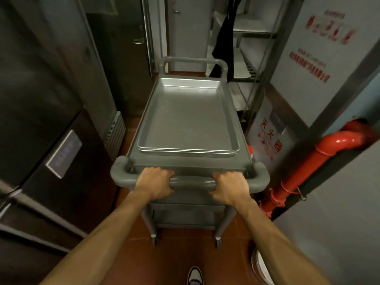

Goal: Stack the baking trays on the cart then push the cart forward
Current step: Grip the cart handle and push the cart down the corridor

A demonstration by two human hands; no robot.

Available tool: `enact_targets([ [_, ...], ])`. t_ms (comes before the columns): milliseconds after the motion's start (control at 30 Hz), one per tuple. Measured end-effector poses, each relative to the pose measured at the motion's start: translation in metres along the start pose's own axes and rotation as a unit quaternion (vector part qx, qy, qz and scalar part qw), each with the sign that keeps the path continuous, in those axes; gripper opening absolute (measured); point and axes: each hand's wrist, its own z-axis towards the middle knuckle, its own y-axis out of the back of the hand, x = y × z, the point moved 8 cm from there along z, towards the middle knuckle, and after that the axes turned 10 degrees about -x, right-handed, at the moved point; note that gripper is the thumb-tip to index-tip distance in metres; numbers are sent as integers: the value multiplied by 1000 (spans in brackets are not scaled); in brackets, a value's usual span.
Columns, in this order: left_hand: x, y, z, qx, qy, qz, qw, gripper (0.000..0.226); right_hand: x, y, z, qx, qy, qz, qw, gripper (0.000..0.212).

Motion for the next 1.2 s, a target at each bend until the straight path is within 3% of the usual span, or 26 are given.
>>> enact_targets([
  [367, 61, -15, 169, 7, 24, 0, 1000, 30, -57, -48, 168, -1, -6, 22, 1000, 31],
  [700, 114, -32, 307, -13, -7, -11, 1000, 32, -101, -82, 303, 0, -25, 33, 999, 33],
  [1200, 182, -45, 474, 7, -14, -15, 1000, 28, -144, -129, 466, 4, -32, -17, 999, 39],
])
